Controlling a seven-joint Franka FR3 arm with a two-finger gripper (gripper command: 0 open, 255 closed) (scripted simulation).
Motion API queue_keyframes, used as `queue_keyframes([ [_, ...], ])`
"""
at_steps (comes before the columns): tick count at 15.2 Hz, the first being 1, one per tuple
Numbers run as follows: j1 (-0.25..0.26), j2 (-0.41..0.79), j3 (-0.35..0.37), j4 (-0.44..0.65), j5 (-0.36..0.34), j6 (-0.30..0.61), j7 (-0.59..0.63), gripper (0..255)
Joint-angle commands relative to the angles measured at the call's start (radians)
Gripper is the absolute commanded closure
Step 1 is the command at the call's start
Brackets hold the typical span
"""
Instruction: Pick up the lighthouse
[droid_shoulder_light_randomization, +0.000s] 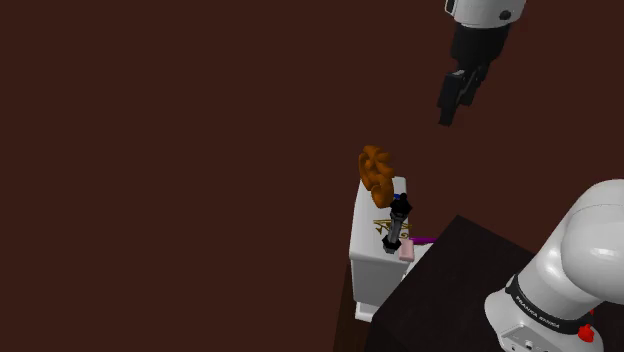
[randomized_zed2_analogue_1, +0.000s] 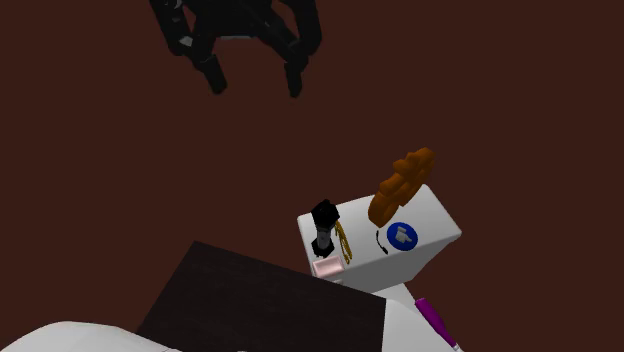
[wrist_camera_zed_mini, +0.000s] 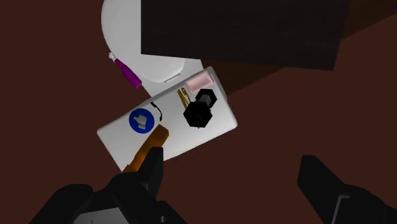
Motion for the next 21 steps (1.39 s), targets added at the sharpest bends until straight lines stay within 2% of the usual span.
queue_keyframes([
  [1,0.000,0.000,0.000,0.000,0.000,0.000,0.000,0],
  [11,-0.024,0.198,-0.016,-0.172,-0.047,0.280,-0.002,0],
  [21,-0.065,0.517,-0.029,-0.228,-0.119,0.565,0.022,0],
])
